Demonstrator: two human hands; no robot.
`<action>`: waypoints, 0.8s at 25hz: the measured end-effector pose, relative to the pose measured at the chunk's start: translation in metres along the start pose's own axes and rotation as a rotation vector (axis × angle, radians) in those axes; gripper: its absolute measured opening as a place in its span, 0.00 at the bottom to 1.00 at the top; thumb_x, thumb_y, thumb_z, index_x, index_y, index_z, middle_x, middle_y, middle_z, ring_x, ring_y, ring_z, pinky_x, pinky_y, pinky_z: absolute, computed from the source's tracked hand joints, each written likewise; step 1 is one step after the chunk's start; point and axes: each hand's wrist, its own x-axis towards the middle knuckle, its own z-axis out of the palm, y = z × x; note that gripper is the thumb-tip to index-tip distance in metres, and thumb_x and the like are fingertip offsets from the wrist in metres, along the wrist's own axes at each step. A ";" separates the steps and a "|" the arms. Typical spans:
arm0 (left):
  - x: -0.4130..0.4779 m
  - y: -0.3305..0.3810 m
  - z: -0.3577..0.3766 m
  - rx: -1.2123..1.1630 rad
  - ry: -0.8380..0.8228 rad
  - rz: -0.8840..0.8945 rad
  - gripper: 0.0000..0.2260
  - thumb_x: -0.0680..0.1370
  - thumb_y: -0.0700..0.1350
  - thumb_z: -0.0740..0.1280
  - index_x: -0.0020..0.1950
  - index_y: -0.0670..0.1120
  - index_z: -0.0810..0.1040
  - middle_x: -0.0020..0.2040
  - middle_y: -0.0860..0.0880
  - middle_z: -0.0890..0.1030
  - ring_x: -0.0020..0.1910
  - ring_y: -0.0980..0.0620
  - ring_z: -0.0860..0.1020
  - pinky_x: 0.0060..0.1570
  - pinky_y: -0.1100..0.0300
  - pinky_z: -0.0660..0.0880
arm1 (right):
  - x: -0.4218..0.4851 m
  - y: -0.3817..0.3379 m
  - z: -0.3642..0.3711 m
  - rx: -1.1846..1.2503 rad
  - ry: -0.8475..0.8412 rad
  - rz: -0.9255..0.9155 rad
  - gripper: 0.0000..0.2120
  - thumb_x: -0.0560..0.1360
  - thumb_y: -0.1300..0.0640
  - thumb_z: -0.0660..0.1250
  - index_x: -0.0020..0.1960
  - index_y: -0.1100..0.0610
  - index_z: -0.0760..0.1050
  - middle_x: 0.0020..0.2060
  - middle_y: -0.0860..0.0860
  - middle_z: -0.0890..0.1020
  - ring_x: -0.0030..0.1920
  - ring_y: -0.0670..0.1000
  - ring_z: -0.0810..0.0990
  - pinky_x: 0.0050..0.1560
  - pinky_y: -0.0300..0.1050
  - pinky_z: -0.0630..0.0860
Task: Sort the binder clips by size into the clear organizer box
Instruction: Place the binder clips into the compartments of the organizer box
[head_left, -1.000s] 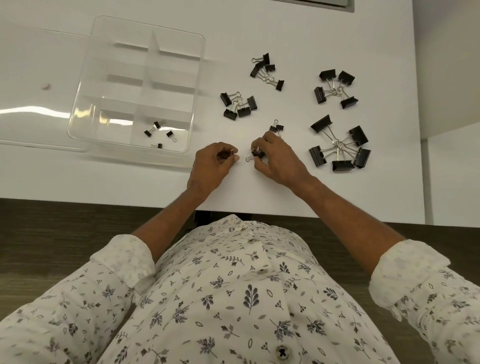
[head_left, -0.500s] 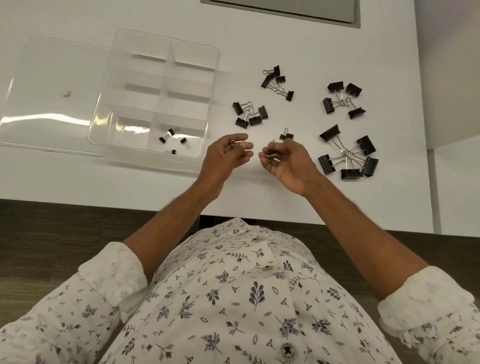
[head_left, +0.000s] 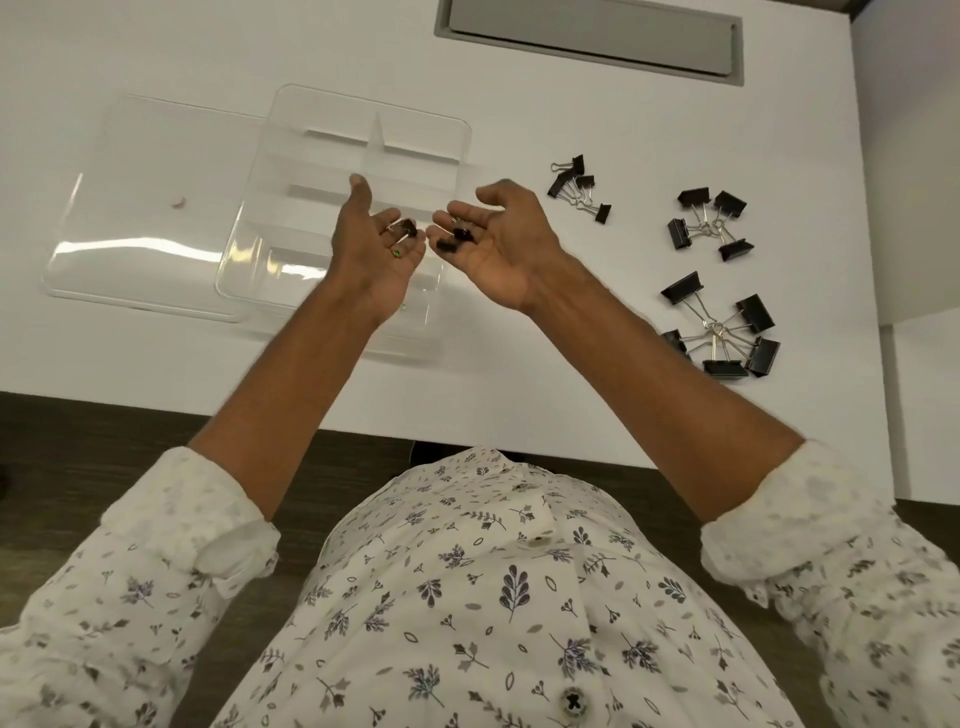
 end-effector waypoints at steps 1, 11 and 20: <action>0.002 0.004 -0.001 -0.016 0.002 -0.013 0.32 0.82 0.63 0.61 0.69 0.35 0.70 0.60 0.39 0.75 0.55 0.45 0.76 0.65 0.54 0.78 | 0.006 -0.001 0.008 -0.016 0.019 -0.005 0.17 0.80 0.57 0.58 0.65 0.67 0.68 0.52 0.62 0.71 0.47 0.59 0.71 0.56 0.52 0.73; 0.001 0.008 0.005 -0.002 0.039 0.027 0.27 0.86 0.56 0.55 0.77 0.37 0.65 0.65 0.43 0.76 0.65 0.50 0.75 0.65 0.56 0.73 | 0.013 -0.012 0.001 -0.068 0.098 -0.174 0.21 0.75 0.62 0.61 0.67 0.70 0.73 0.60 0.61 0.77 0.57 0.56 0.78 0.65 0.53 0.76; -0.011 -0.080 0.062 0.477 -0.207 0.040 0.08 0.84 0.45 0.63 0.60 0.47 0.79 0.57 0.48 0.83 0.58 0.50 0.82 0.67 0.54 0.75 | -0.037 -0.064 -0.129 -0.411 0.466 -0.408 0.17 0.79 0.69 0.60 0.66 0.63 0.77 0.54 0.52 0.80 0.58 0.51 0.80 0.67 0.45 0.77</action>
